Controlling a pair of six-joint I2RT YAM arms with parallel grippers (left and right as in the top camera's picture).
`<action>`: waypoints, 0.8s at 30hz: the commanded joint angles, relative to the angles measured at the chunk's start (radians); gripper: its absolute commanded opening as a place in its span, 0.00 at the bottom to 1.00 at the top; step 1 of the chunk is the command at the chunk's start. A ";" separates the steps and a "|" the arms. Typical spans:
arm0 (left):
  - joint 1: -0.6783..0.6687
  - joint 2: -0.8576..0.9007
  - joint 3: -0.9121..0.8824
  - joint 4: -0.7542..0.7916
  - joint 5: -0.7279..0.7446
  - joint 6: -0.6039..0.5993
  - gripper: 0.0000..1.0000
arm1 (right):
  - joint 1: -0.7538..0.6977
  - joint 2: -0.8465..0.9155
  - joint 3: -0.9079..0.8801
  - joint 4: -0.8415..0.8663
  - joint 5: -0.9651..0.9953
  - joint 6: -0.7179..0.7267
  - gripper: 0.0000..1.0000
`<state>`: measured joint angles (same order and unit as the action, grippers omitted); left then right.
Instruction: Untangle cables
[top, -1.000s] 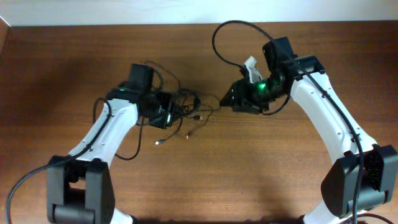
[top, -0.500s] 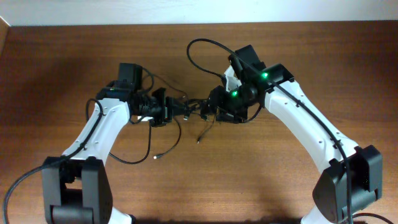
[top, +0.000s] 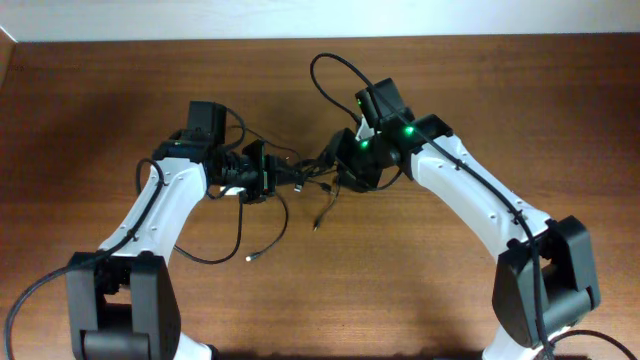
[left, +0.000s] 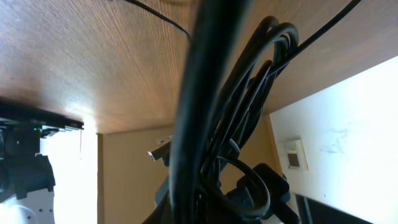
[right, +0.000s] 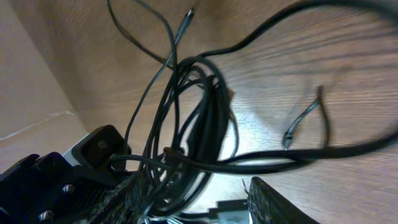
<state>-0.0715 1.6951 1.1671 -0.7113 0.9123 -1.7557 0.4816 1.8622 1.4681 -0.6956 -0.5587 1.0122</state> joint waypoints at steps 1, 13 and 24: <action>0.002 -0.009 0.011 0.000 0.058 -0.016 0.07 | 0.050 0.053 -0.004 0.005 -0.004 0.040 0.50; 0.090 -0.009 0.011 0.011 -0.121 0.485 0.03 | -0.113 0.118 -0.004 -0.227 0.340 -0.167 0.04; -0.076 -0.009 0.011 0.055 -0.386 1.089 0.77 | -0.167 0.118 -0.004 -0.048 -0.399 -0.936 0.04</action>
<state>-0.0994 1.6951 1.1637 -0.6941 0.5671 -0.9329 0.3065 1.9705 1.4673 -0.7689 -0.6453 0.3450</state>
